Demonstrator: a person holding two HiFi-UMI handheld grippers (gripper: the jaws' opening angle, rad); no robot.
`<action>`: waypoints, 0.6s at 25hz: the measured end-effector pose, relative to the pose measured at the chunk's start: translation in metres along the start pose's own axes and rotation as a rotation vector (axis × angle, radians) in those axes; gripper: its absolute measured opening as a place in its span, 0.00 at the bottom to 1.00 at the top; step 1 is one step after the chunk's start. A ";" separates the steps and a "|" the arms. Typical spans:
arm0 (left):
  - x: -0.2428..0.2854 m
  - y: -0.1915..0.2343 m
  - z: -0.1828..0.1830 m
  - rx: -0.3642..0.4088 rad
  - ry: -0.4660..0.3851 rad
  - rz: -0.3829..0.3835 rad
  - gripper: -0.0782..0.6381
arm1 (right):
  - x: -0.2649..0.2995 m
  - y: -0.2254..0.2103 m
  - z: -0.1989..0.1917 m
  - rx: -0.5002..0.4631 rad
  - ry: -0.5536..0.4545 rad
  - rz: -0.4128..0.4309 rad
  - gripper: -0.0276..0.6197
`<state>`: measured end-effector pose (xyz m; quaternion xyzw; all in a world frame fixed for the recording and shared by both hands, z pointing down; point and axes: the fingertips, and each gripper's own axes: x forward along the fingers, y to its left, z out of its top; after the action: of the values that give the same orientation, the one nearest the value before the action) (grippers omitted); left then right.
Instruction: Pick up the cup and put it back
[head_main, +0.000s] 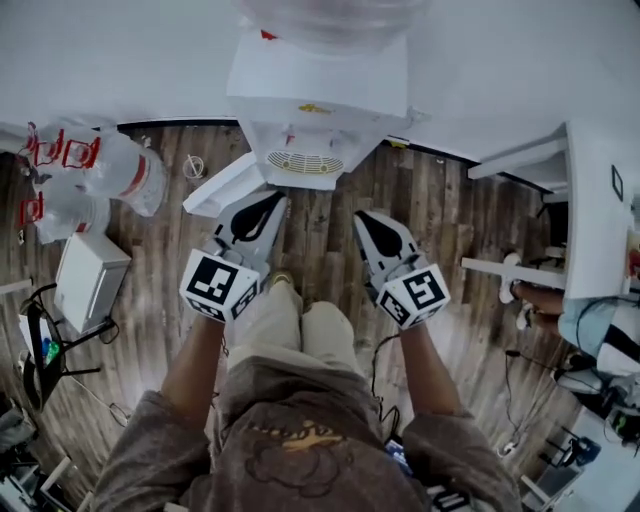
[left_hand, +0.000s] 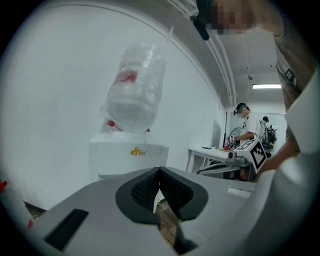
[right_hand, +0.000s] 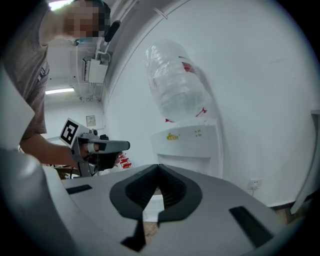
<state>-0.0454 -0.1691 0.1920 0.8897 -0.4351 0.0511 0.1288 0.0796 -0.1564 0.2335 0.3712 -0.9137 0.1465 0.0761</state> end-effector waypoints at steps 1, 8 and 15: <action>-0.006 -0.004 0.017 -0.004 0.002 -0.004 0.11 | -0.005 0.008 0.015 0.010 0.003 0.002 0.05; -0.042 -0.031 0.107 -0.018 0.023 -0.038 0.11 | -0.036 0.045 0.108 0.071 -0.024 -0.014 0.05; -0.066 -0.039 0.158 0.009 0.020 -0.069 0.11 | -0.063 0.049 0.165 0.073 -0.062 -0.086 0.05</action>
<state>-0.0587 -0.1386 0.0191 0.9041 -0.4028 0.0573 0.1307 0.0851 -0.1349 0.0516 0.4169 -0.8930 0.1648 0.0402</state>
